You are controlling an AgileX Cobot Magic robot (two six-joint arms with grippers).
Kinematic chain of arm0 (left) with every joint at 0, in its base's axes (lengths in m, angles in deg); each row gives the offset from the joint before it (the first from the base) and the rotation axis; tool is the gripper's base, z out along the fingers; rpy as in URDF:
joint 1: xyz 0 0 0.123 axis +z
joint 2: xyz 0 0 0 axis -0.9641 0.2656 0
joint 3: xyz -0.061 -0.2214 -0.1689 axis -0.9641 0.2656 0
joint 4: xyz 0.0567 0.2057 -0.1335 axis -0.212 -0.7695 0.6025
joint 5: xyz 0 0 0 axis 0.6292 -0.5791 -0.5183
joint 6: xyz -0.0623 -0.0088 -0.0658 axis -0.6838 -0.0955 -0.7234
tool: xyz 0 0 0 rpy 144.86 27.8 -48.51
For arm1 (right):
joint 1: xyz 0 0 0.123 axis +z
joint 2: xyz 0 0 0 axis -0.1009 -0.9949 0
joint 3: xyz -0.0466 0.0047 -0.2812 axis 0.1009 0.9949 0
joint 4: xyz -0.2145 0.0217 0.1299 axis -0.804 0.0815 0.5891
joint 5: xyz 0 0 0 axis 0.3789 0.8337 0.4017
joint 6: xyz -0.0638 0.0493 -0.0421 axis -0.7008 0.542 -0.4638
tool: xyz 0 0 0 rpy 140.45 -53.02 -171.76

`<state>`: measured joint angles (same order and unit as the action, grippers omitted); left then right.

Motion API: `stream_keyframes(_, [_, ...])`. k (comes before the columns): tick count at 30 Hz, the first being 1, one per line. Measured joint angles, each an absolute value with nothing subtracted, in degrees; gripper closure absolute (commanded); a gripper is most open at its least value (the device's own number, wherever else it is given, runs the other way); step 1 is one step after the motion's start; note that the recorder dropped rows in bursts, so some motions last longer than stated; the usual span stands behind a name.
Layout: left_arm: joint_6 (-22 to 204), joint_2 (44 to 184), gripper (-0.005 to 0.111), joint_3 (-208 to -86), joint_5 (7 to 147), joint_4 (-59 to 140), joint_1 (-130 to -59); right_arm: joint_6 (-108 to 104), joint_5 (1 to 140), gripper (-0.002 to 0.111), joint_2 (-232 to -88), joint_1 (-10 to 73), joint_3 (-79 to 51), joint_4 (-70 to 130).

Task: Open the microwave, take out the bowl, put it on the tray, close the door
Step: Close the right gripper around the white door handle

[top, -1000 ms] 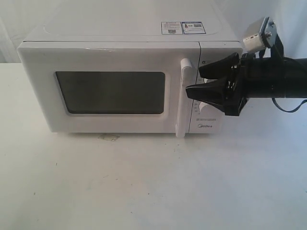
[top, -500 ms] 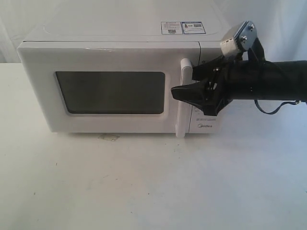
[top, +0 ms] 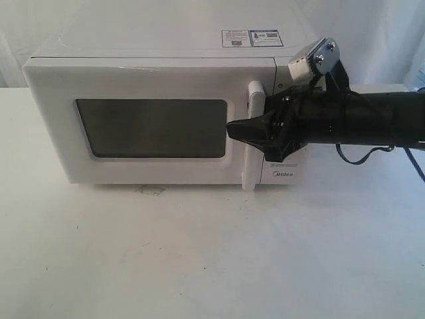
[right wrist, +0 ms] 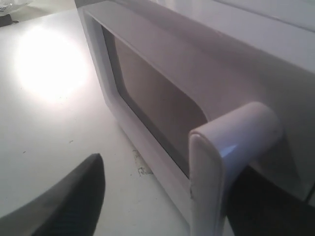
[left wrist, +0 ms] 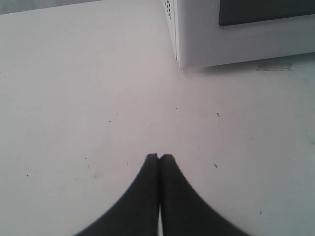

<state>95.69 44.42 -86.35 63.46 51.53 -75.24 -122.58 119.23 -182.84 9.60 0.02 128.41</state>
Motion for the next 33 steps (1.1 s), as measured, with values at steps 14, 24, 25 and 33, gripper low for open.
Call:
stream_keyframes(14, [95.69,44.42,0.107,-86.35,63.46,51.53,-75.24,-122.58,123.31,0.108,-183.19,9.09,-0.23,124.13])
stream_keyframes(24, [95.69,44.42,0.107,-86.35,63.46,51.53,-75.24,-122.58,124.78,0.108,-183.4,8.43,-1.25,118.86])
stream_keyframes(25, [95.69,44.42,0.107,-86.35,63.46,51.53,-75.24,-122.58,124.92,0.108,-183.4,8.43,-1.36,118.73])
stream_keyframes(33, [95.69,44.42,0.107,-86.35,63.46,51.53,-75.24,-122.58,126.54,0.108,-183.73,8.07,-1.63,117.95])
